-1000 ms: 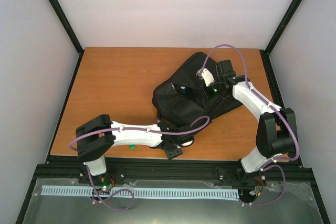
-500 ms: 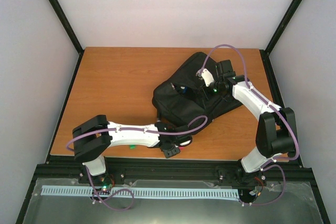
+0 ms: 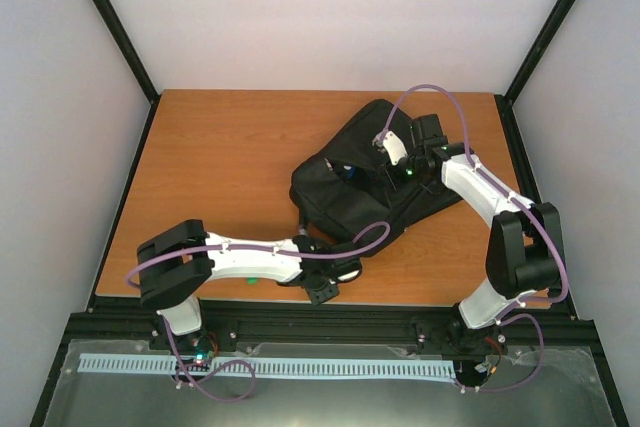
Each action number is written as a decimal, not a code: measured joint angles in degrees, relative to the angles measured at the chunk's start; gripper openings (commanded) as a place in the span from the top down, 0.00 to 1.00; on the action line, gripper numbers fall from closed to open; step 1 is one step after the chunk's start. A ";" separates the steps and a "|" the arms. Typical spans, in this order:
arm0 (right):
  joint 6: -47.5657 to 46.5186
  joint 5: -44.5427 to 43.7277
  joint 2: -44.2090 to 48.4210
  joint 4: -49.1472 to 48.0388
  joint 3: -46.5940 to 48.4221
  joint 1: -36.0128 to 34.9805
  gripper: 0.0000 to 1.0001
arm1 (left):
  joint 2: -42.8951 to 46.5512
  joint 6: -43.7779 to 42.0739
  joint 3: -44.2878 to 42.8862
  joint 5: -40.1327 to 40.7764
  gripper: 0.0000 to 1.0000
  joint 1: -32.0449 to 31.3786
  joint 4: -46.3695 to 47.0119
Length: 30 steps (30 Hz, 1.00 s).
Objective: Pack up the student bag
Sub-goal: Pick up the stationery from the center of the board, then place the stationery in the student bag.
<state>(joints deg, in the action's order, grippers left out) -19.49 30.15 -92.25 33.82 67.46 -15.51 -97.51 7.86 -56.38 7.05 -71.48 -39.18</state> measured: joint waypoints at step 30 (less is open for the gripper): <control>0.48 -0.17 0.59 -0.26 -0.13 0.00 0.97 | -0.66 5.60 -23.65 1.60 0.89 19.87 -5.40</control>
<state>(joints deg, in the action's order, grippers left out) -19.00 29.98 -91.66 33.56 67.33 -15.51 -98.17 13.45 -80.03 8.64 -51.62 -44.58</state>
